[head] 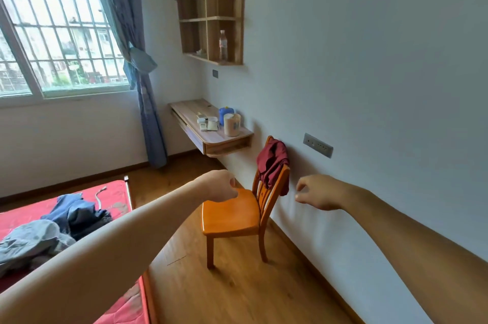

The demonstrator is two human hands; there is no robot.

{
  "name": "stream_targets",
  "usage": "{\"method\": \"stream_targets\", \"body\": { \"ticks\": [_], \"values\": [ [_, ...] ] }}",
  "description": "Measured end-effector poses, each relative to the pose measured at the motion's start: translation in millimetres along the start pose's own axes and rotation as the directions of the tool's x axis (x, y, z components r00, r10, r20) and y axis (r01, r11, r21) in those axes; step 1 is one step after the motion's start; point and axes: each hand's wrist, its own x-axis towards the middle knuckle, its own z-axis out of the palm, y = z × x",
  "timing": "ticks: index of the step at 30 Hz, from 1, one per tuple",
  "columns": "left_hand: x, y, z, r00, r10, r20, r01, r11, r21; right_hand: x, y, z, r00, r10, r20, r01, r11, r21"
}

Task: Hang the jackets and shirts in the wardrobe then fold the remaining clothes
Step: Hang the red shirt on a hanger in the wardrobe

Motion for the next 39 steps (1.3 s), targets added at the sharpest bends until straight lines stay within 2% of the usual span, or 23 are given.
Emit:
{"method": "stream_targets", "body": {
  "ticks": [10,26,32,39],
  "values": [
    [192,-46,-30,0.999,-0.044,0.008,0.044,0.999,-0.026,214,20,-41,1.000,-0.016,0.022,0.015,1.000,0.027],
    [452,-56,15,0.997,-0.022,0.072,0.025,0.999,-0.034,491,110,-27,0.995,0.063,0.074,-0.055,0.993,-0.103],
    [546,-42,34,0.986,-0.015,0.163,0.018,1.000,-0.013,567,140,-19,0.994,0.102,0.047,-0.094,0.984,-0.154],
    [633,-36,60,0.957,0.077,0.279,-0.080,0.997,0.000,628,165,3,0.982,0.139,0.130,-0.129,0.988,-0.081]
  ]
}}
